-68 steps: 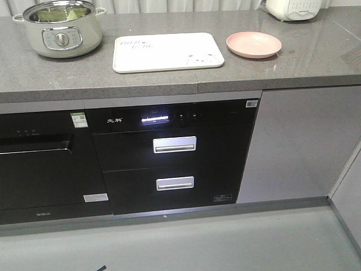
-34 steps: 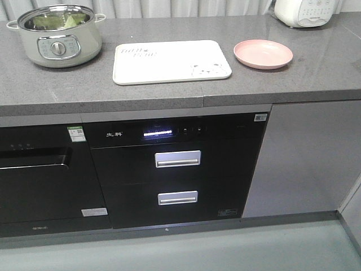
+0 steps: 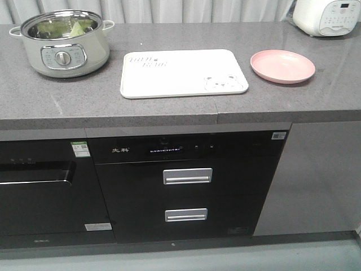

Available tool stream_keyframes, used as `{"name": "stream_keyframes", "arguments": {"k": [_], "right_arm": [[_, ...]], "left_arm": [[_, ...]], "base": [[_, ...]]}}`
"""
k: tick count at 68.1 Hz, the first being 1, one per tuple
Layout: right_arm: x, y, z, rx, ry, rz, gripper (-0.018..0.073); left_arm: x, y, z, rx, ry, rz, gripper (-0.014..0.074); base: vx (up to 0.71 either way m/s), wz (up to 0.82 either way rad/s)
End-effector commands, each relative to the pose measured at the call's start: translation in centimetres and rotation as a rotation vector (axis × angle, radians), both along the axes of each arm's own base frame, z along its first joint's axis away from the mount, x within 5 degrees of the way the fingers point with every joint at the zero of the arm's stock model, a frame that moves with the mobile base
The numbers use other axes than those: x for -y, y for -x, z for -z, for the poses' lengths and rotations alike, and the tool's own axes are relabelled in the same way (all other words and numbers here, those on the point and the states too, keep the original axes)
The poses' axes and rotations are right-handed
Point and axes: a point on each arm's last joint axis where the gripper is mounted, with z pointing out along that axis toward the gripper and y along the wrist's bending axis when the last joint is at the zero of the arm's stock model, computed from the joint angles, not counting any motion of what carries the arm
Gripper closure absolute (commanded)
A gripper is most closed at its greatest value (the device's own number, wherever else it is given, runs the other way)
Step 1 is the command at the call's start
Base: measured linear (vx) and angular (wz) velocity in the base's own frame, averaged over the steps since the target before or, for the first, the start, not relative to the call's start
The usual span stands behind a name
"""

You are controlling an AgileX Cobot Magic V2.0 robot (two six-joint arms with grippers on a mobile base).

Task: Transfer vegetables to tray and serve
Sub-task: 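Drive the base toward the counter with the pot, tray and plate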

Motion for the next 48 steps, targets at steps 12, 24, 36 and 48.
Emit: {"name": "stream_keyframes", "arguments": {"k": [12, 24, 36, 48], "right_arm": [[-0.06, 0.0, -0.24, 0.067, 0.019, -0.006, 0.0565], [-0.06, 0.0, -0.24, 0.067, 0.019, -0.006, 0.0565], [-0.06, 0.0, -0.24, 0.067, 0.019, -0.006, 0.0565], [-0.06, 0.0, -0.24, 0.067, 0.019, -0.006, 0.0565]], "left_arm": [[-0.05, 0.02, 0.08, 0.066, 0.005, -0.007, 0.0602], [-0.05, 0.02, 0.08, 0.066, 0.005, -0.007, 0.0602], [-0.05, 0.02, 0.08, 0.066, 0.005, -0.007, 0.0602], [-0.05, 0.02, 0.08, 0.066, 0.005, -0.007, 0.0602]], "base": [[0.16, 0.07], [0.16, 0.06], [0.15, 0.05], [0.14, 0.0]]}}
